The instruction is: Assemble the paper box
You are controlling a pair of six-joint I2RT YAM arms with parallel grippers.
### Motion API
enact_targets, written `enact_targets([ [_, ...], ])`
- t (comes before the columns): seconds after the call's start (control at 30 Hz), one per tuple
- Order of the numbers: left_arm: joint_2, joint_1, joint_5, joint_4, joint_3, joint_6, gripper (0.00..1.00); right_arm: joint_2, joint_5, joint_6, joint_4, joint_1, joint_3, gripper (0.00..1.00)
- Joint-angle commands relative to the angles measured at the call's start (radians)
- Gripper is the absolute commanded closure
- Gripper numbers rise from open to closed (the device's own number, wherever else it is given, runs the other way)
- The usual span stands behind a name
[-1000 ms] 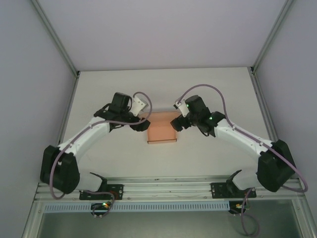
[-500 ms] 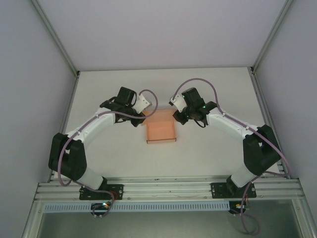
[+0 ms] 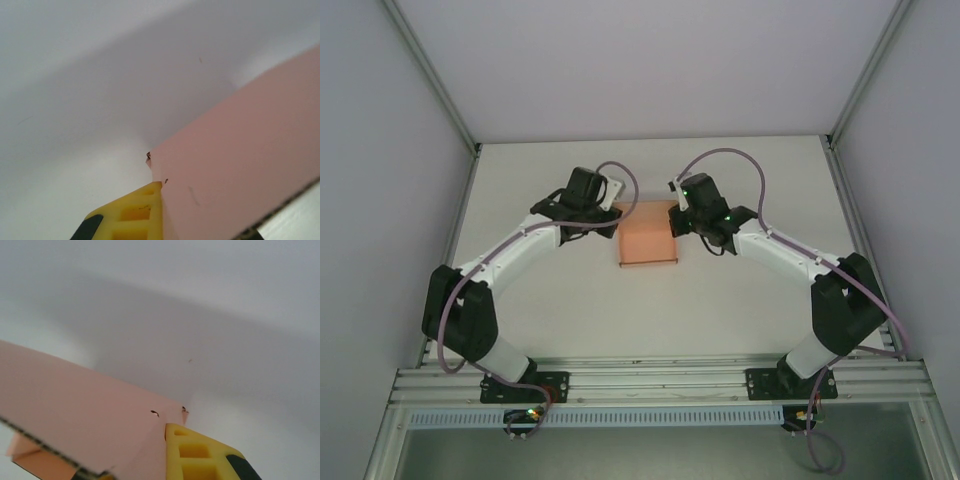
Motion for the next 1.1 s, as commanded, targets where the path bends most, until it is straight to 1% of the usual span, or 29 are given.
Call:
enact_targets([
  [0.0, 0.031, -0.01, -0.075, 0.12, -0.002, -0.259, 1.0, 0.032, 0.185, 0.251, 0.133, 0.037, 0.007, 1.0],
  [0.1, 0.059, -0.026, -0.122, 0.177, -0.009, -0.336, 1.0, 0.077, 0.233, 0.341, 0.159, 0.057, 0.03, 1.0],
  [0.2, 0.102, -0.031, -0.112, 0.215, 0.001, -0.391, 1.0, 0.115, 0.232, 0.358, 0.219, 0.072, 0.03, 1.0],
  [0.3, 0.135, -0.033, -0.106, 0.244, 0.009, -0.43, 1.0, 0.157, 0.249, 0.369, 0.204, 0.079, 0.059, 1.0],
  [0.4, 0.158, -0.041, -0.111, 0.248, 0.012, -0.428, 1.0, 0.184, 0.277, 0.38, 0.203, 0.079, 0.07, 1.0],
  [0.57, 0.18, -0.059, -0.124, 0.244, 0.011, -0.431, 1.0, 0.194, 0.271, 0.375, 0.245, 0.086, 0.045, 1.0],
  [0.67, 0.169, -0.08, -0.163, 0.248, -0.012, -0.409, 1.0, 0.187, 0.283, 0.351, 0.25, 0.092, 0.021, 1.0],
  [0.83, 0.121, -0.107, -0.169, 0.282, -0.103, -0.353, 1.0, 0.153, 0.301, 0.284, 0.341, 0.109, -0.094, 1.0],
  [0.9, 0.101, -0.118, -0.169, 0.319, -0.16, -0.356, 1.0, 0.143, 0.302, 0.249, 0.409, 0.118, -0.16, 1.0],
  [0.97, 0.087, -0.123, -0.145, 0.364, -0.211, -0.357, 1.0, 0.134, 0.31, 0.248, 0.447, 0.12, -0.216, 1.0],
  [1.03, 0.079, -0.128, -0.135, 0.373, -0.234, -0.353, 1.0, 0.116, 0.308, 0.23, 0.496, 0.127, -0.271, 1.0],
  [1.07, 0.078, -0.132, -0.135, 0.368, -0.239, -0.348, 0.98, 0.107, 0.313, 0.219, 0.523, 0.133, -0.294, 1.0],
])
